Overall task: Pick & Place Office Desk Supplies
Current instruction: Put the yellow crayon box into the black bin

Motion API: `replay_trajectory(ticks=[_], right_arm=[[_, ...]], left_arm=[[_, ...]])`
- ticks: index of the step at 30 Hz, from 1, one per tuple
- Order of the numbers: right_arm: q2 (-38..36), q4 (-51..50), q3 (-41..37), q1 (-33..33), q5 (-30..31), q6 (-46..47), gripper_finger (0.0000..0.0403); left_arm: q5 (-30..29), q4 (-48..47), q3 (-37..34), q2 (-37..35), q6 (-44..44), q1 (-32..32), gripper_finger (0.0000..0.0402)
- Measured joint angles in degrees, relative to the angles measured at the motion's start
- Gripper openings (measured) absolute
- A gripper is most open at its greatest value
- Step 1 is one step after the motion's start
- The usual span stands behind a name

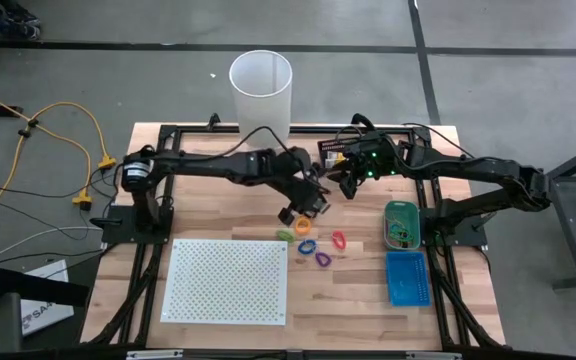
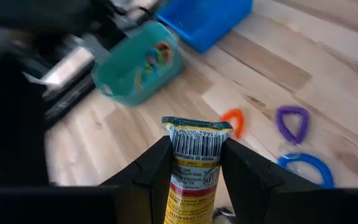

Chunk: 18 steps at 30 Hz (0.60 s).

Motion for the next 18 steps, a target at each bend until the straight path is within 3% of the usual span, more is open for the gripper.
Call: replay_trajectory(ticks=[18], right_arm=[[0.0, 0.15, -0.02, -0.02, 0.01, -0.02, 0.0173]], left_arm=[[-4.3, 0.37, 0.0, -2.0, -3.34, 0.52, 0.0126]])
